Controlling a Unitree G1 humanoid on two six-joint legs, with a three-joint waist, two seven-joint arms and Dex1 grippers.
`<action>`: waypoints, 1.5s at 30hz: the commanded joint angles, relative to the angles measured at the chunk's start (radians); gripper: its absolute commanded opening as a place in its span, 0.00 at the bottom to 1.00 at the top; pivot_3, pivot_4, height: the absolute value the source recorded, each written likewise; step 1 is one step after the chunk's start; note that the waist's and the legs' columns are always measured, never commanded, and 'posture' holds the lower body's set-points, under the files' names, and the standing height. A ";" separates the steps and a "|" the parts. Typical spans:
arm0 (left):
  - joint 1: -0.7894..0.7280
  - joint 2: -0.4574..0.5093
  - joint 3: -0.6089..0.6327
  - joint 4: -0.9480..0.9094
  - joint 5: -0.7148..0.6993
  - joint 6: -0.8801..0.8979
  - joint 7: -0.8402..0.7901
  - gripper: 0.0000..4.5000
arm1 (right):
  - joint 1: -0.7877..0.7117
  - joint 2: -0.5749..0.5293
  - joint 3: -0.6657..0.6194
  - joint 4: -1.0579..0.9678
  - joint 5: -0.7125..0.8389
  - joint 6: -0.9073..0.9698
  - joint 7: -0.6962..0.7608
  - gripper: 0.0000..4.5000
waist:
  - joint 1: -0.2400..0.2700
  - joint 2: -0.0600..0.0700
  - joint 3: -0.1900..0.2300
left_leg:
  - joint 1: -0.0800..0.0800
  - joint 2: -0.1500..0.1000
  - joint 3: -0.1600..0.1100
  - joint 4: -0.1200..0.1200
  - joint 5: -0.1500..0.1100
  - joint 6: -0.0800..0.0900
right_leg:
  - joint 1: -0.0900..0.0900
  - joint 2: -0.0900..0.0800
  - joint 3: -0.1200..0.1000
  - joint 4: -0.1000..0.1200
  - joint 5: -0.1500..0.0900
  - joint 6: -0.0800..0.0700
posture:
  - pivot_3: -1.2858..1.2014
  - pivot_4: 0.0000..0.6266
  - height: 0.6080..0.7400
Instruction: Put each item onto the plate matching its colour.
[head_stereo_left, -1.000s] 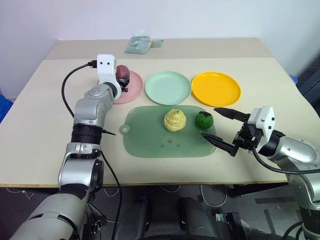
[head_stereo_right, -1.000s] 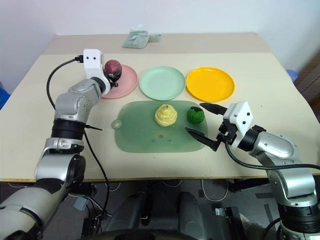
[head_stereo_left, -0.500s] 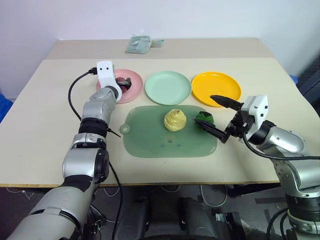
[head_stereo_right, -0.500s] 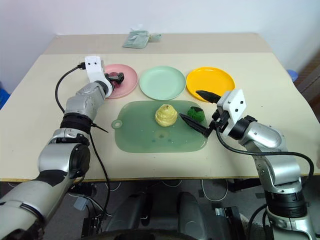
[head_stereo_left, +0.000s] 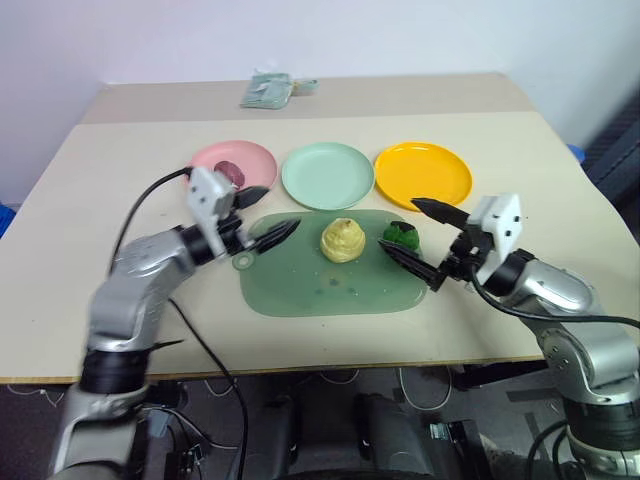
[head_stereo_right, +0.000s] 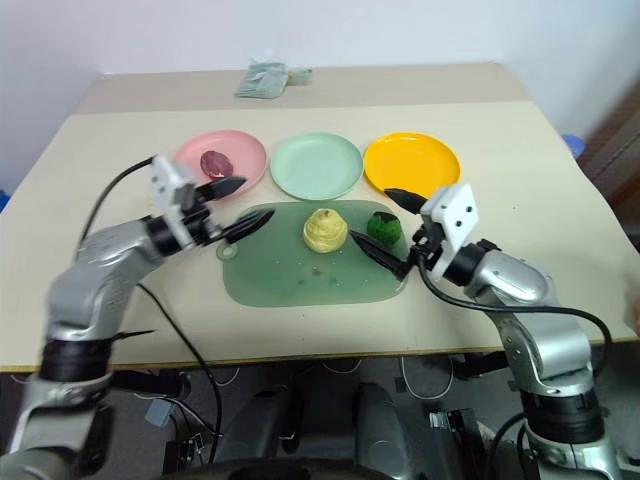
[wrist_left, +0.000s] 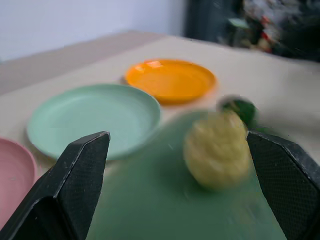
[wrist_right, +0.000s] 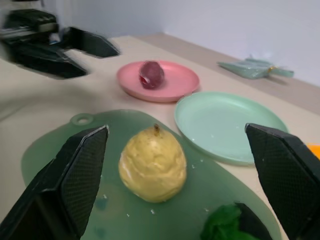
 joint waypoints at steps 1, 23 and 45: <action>0.091 0.119 0.084 -0.018 -0.054 -0.080 -0.233 0.99 | -0.071 0.039 0.065 0.047 -0.054 0.008 -0.029 1.00 | -0.001 0.001 0.000 | 0.000 0.000 0.000 0.000 0.000 0.000 | 0.000 0.000 -0.001 0.000 0.000 0.000 | 0.52 0.24 1.00; 0.436 0.127 0.223 -0.297 -0.191 -0.064 -0.162 0.99 | -0.336 0.160 0.238 0.554 -0.218 -0.056 0.156 1.00 | -0.001 0.000 0.000 | 0.000 0.000 0.000 -0.001 0.000 0.001 | 0.000 -0.001 -0.001 -0.001 -0.001 -0.001 | 0.52 0.24 1.00; 0.415 0.059 0.174 -0.357 -0.205 -0.053 0.001 1.00 | -0.847 0.119 -0.006 1.316 -0.300 -0.373 0.018 0.69 | -0.002 0.000 0.001 | 0.000 -0.001 0.000 -0.002 -0.001 0.001 | 0.000 0.001 -0.003 -0.002 -0.001 -0.001 | 0.52 0.24 1.00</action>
